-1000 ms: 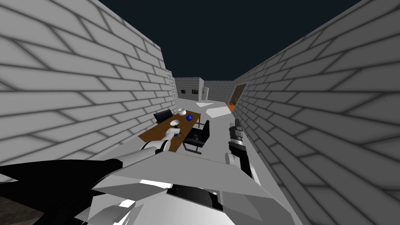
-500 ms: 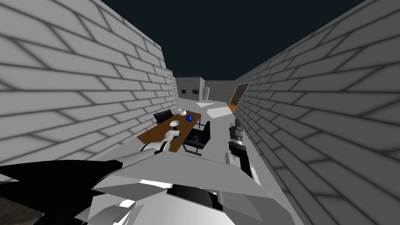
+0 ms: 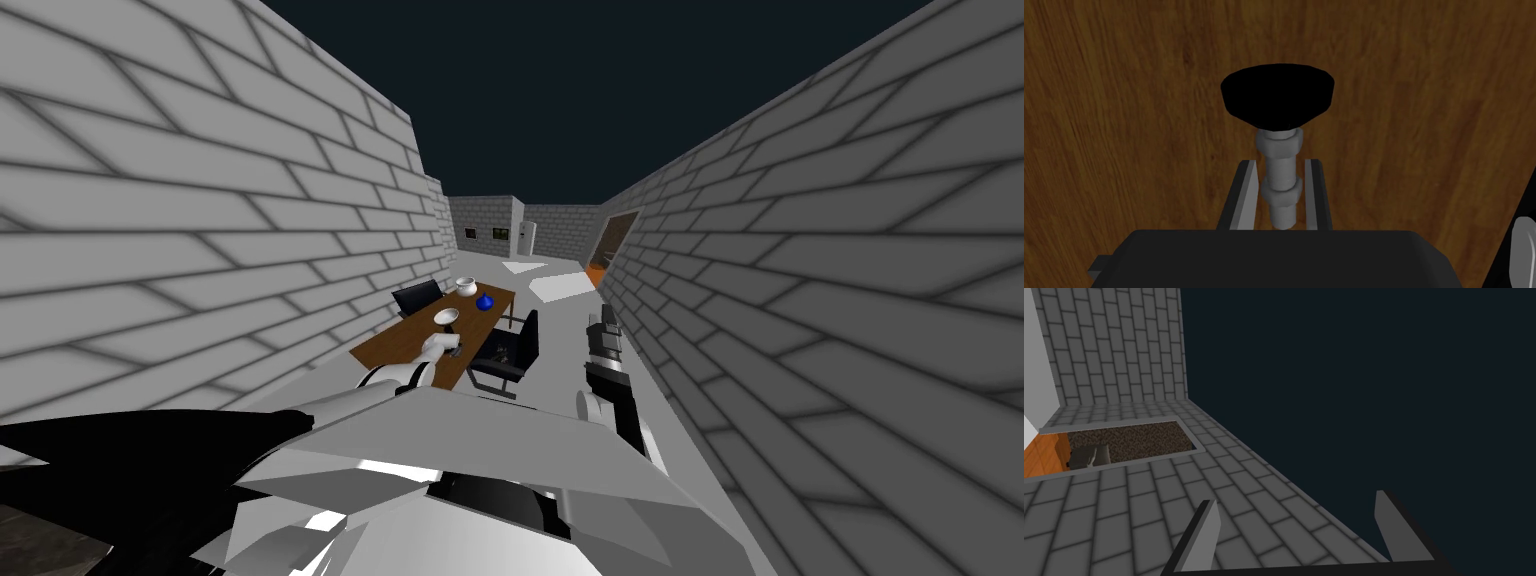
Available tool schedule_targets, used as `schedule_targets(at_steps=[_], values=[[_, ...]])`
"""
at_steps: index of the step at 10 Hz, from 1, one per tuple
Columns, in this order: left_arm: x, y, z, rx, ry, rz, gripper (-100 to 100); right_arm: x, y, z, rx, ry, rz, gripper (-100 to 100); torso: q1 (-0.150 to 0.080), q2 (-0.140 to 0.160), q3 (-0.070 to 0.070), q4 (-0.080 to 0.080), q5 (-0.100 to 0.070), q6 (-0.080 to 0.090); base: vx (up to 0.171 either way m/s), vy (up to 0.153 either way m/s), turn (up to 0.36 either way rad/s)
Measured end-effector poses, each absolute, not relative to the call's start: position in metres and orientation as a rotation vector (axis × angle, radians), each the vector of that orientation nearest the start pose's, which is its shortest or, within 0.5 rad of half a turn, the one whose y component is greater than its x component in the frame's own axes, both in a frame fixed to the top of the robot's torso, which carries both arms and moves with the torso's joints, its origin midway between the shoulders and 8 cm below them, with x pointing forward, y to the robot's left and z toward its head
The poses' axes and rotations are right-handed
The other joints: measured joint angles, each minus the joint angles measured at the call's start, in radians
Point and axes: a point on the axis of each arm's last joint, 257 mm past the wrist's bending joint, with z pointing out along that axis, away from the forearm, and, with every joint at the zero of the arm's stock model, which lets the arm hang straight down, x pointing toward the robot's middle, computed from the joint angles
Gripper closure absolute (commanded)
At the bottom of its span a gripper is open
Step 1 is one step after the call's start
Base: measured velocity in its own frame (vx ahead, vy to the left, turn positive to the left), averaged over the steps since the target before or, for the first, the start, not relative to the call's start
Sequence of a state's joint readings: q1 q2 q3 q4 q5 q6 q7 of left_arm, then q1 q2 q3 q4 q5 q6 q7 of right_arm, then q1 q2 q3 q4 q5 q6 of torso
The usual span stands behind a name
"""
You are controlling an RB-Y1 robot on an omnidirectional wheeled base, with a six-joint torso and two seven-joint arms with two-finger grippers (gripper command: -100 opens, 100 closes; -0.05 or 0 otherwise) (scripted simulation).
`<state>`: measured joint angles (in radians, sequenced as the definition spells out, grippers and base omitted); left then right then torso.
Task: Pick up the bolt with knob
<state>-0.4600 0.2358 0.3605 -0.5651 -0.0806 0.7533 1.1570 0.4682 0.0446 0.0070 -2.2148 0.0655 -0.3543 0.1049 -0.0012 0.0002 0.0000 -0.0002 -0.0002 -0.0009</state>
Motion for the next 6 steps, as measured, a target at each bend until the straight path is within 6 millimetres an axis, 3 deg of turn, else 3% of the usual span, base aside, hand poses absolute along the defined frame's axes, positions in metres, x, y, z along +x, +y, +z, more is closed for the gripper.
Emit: schedule_targets(at_steps=[1, 2, 5, 6], values=[[0.413, 0.403, -0.540, -2.866, 0.292, -0.351, 0, 0.382, -0.278, -0.024, 0.751, 0.769, 1.140, 0, 0.000, 0.000, 0.000, 0.000, 0.000, 0.000, 0.000, 0.000, 0.000], [0.413, 0.403, -0.540, -2.866, 0.292, -0.351, 100, 0.382, -0.278, -0.024, 0.751, 0.769, 1.140, 0, 0.000, 0.000, 0.000, 0.000, 0.000, 0.000, -0.057, -0.008, -0.034], [0.424, 0.403, -0.527, -2.866, 0.280, -0.345, 100, 0.382, -0.278, -0.024, 0.751, 0.769, 1.140, 0, 0.000, 0.006, 0.004, 0.001, 0.000, 0.000, -0.075, 0.003, -0.035], [0.425, 0.403, -0.527, -2.867, 0.278, -0.343, 0, 0.382, -0.278, -0.024, 0.751, 0.769, 1.140, 0, 0.000, 0.004, 0.002, 0.001, 0.000, 0.000, -0.007, 0.000, 0.002]])
